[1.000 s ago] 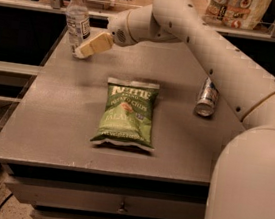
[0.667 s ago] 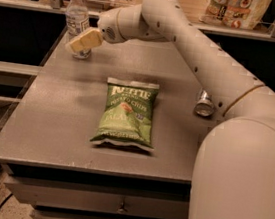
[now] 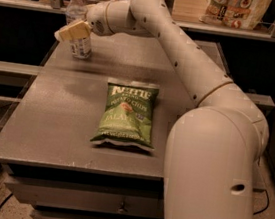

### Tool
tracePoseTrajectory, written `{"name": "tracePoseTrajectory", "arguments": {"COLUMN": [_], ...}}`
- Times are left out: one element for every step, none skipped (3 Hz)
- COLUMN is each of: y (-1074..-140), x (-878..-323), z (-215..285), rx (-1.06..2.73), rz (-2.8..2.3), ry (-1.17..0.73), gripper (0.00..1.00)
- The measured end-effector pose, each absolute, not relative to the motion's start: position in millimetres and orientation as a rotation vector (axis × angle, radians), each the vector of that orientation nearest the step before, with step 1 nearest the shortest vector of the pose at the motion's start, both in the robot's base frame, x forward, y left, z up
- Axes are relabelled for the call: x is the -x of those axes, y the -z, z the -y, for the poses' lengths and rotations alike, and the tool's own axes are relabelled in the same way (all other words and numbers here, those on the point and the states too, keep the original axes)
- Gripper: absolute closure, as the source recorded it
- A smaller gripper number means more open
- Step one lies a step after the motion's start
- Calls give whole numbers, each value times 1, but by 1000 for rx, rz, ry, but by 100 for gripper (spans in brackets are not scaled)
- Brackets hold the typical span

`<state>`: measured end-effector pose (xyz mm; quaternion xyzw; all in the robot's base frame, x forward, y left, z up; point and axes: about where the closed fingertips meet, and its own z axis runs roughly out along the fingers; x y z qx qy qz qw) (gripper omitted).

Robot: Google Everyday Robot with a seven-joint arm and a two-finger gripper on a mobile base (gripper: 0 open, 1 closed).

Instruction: Knock blue plastic bottle over

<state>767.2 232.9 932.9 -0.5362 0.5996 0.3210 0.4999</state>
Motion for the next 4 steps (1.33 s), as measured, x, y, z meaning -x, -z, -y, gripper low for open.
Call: {"name": "tracePoseTrajectory", "arguments": {"y": [-936,-938,-941,-943], "x": [-771,-773,-766,-759], "z": [-239,-221,-193,-168], "rx": [1297,1293,1336,1427], "rz": [-1432,-1471,-1545,-1630], "ry": [-786,-732,-609,-437], "gripper": [41,65,88,100]}}
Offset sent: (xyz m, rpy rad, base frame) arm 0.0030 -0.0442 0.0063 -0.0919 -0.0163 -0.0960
